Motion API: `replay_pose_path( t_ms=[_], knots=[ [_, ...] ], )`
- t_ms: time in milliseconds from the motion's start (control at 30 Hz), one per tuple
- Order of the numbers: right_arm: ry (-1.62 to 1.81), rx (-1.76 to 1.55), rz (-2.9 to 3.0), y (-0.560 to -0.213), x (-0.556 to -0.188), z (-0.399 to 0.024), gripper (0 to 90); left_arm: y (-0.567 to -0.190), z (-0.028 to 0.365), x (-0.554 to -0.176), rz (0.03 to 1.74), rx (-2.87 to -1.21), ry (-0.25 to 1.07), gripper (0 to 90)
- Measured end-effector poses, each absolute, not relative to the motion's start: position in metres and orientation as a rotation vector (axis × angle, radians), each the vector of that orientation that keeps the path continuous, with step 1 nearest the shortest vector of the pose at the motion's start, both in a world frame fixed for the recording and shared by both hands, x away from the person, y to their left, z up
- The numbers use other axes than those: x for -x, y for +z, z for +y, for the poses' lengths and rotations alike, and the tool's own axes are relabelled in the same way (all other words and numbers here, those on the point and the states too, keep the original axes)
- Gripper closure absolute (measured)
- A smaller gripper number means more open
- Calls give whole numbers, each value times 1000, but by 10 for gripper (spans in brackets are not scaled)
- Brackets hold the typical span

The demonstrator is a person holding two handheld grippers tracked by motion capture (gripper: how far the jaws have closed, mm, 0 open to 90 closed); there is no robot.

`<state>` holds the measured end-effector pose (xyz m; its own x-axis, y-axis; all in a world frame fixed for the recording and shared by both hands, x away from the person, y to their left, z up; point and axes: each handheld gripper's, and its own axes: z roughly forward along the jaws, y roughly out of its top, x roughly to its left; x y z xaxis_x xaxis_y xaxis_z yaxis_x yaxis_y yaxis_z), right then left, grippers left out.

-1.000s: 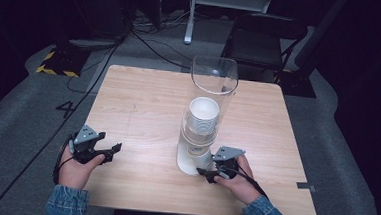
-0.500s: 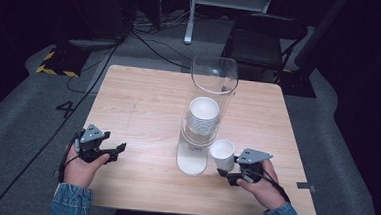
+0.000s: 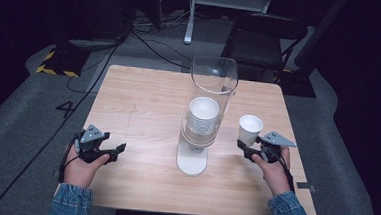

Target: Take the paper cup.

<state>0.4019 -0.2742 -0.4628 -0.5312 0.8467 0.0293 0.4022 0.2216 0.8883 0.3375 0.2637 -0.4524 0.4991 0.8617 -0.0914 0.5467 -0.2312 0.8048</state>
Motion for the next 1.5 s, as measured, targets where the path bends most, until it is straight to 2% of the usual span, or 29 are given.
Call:
replay_pose_path(
  t_ms=[433,1500],
  knots=[
    [1085,-1365,1968,-493,-435,-274,360,-454,265,-338,1170,-1911,474,252],
    [957,-1382,2100,-502,-434,-261,351,-453,266,-337,1167,-1912,481,260]
  ],
)
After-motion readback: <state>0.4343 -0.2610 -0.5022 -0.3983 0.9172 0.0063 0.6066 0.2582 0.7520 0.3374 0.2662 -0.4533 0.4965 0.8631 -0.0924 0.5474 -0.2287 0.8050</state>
